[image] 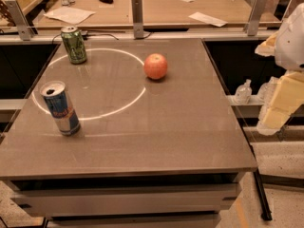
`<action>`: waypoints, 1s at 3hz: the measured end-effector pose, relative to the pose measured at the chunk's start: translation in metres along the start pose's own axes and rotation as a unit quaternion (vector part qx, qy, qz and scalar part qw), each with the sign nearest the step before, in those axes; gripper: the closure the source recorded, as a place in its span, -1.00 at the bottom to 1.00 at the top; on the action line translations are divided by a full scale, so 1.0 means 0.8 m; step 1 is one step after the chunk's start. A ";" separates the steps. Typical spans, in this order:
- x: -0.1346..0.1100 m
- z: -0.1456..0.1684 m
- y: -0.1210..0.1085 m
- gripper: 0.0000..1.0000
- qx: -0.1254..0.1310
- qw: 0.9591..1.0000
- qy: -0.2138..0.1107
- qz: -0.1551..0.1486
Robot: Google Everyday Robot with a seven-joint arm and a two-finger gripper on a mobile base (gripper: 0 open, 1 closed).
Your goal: Knock redbull can over
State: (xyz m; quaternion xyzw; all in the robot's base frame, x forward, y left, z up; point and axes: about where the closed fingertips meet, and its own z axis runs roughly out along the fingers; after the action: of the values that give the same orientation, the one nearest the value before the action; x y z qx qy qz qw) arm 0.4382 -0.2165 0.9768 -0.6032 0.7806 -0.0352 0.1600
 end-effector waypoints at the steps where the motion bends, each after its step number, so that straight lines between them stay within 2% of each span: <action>1: 0.000 0.000 0.000 -1.00 0.000 1.000 0.000 0.000; 2: 0.002 -0.001 0.001 -1.00 -0.008 0.999 -0.037 0.031; 3: 0.026 0.014 0.003 -1.00 -0.007 0.987 -0.127 0.099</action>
Offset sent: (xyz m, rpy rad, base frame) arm -0.0031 -0.0123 0.0063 0.4663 0.0406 -0.1946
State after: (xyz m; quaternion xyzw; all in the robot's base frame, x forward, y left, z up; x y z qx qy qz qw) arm 0.4349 -0.2345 0.9614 -0.5239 0.8099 0.0631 0.2562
